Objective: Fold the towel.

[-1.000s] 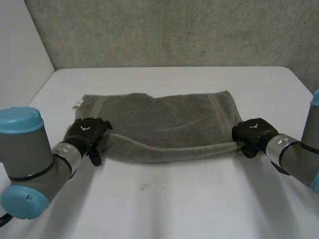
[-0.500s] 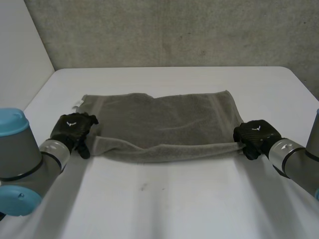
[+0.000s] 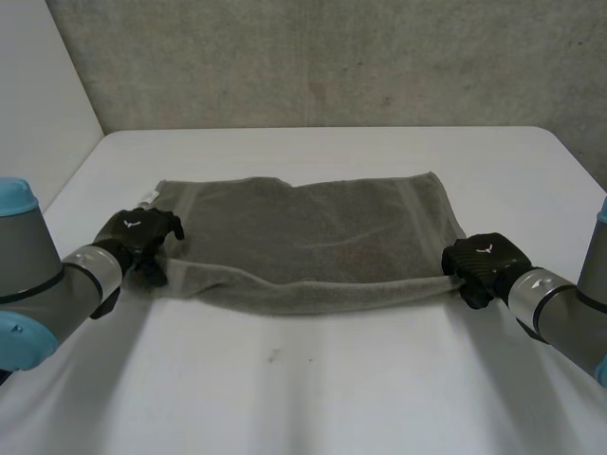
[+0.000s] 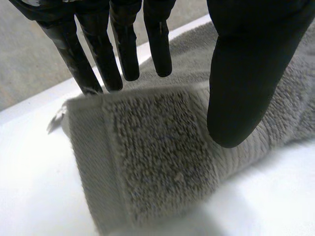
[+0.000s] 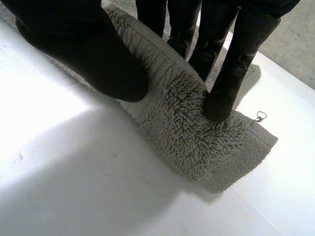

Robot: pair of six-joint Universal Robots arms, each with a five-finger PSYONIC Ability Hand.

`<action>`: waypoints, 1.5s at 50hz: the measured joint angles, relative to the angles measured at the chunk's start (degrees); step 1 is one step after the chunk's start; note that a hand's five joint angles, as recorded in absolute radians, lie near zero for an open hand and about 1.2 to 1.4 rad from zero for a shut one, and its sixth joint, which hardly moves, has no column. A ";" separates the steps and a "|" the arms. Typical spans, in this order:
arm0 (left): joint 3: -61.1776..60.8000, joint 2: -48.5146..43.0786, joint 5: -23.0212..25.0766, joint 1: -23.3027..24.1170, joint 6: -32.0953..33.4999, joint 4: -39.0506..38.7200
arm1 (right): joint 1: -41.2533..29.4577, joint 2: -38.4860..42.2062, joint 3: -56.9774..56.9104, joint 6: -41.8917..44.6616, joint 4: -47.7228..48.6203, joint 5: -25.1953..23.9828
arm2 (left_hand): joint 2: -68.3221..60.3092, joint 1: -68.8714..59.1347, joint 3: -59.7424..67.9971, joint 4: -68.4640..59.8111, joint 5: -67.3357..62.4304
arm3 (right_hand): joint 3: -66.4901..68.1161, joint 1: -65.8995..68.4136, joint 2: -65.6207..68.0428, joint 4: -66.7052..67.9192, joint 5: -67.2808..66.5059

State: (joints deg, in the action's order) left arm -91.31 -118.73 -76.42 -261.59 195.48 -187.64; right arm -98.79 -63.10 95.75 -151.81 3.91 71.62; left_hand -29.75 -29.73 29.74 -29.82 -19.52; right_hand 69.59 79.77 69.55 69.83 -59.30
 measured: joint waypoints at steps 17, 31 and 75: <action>-1.22 -0.22 -0.79 -0.06 10.30 0.69 | 0.21 0.24 -0.26 0.24 0.04 0.19 | -25.15 -25.03 24.49 -24.45 -24.32 | 0.00 0.00 0.00 0.00 0.00; -8.10 9.00 -3.20 -0.86 10.19 -1.28 | 0.29 -0.49 -0.72 0.21 -0.80 0.17 | -39.78 -37.81 39.68 -39.63 -39.03 | -3.83 -4.66 -3.84 -3.58 2.78; -18.95 15.80 -2.98 -3.79 9.65 -10.29 | 6.46 1.15 -5.08 -0.03 -8.53 -2.70 | -40.00 -38.56 39.91 -39.91 -39.56 | -0.59 -0.60 -0.28 -0.27 0.49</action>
State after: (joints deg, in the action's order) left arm -110.27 -102.93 -79.41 -265.38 205.14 -197.93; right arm -92.34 -61.94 90.68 -151.84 -4.62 68.92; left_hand -69.75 -68.29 69.65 -69.73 -59.08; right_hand 69.01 79.17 69.27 69.56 -58.81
